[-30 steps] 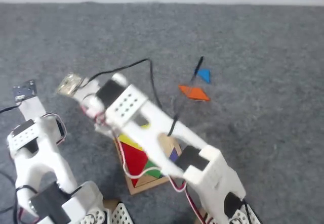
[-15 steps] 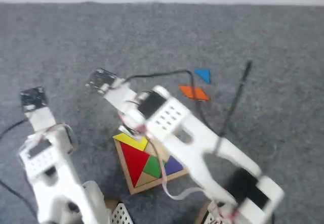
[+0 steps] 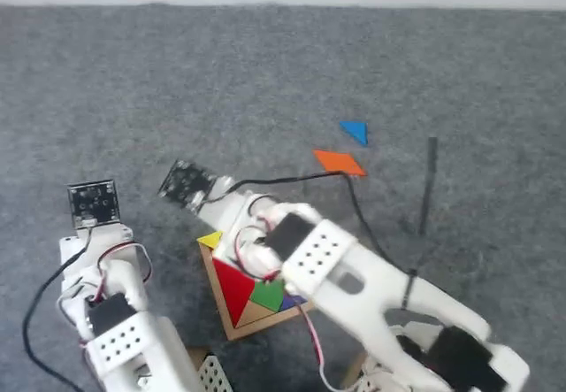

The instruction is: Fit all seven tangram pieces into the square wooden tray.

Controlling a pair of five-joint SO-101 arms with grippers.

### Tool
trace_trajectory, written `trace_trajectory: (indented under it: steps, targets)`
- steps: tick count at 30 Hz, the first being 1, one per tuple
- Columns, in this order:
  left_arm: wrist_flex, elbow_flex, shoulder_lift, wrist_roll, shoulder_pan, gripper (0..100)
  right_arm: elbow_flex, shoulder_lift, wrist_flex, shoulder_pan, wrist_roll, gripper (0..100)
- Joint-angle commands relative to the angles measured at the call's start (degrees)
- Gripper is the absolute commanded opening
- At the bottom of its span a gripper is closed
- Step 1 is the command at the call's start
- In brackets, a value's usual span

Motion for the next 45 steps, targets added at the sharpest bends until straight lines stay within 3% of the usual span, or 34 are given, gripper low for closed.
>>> trace_trajectory:
  steps: [1, 9, 18, 22, 45]
  targets:
    - [-0.3, -0.4, -2.5, -0.9, 1.6, 3, -4.2, 5.8, -3.4, -1.8, 0.8, 15.5]
    - [-0.4, -0.4, -2.5, -0.9, 1.7, 3, -15.9, 17.5, -2.6, -2.0, 0.9, 16.9]
    - [-0.4, -0.4, -2.5, -0.9, 1.6, 3, -31.2, 27.4, 4.8, -3.3, -1.5, 7.5]
    - [-0.4, -0.4, -2.5, -0.9, 1.6, 3, -32.0, 29.0, 5.8, -3.1, -2.1, 0.8]
    - [-0.3, 0.2, -2.8, -1.2, 1.8, 3, -27.0, 29.1, 14.1, 1.2, 6.1, 0.8]
